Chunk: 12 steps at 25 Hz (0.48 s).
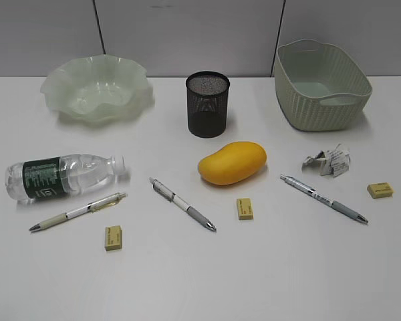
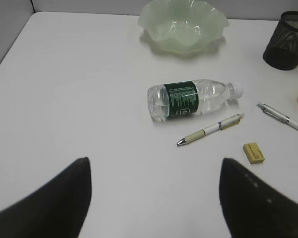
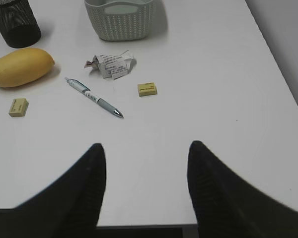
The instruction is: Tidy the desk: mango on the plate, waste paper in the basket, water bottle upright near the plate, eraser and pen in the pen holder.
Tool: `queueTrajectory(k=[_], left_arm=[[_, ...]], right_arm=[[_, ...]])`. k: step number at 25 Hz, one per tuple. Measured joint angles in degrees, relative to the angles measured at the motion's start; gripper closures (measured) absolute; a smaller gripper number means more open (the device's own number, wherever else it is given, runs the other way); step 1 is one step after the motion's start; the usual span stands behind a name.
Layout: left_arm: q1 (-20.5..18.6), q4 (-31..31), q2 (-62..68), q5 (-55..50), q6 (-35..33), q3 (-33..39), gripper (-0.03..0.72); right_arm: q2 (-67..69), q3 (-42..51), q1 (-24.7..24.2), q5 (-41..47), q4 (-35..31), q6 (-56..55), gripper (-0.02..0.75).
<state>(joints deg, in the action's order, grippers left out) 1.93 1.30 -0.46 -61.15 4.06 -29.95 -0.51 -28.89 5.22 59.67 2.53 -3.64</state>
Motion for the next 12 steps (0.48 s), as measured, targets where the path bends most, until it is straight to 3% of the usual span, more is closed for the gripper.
queueTrajectory(k=[12], left_arm=[[0.0, 0.0, 0.0, 0.0, 0.0, 0.0, 0.11]], right_arm=[[0.0, 0.0, 0.0, 0.0, 0.0, 0.0, 0.312]])
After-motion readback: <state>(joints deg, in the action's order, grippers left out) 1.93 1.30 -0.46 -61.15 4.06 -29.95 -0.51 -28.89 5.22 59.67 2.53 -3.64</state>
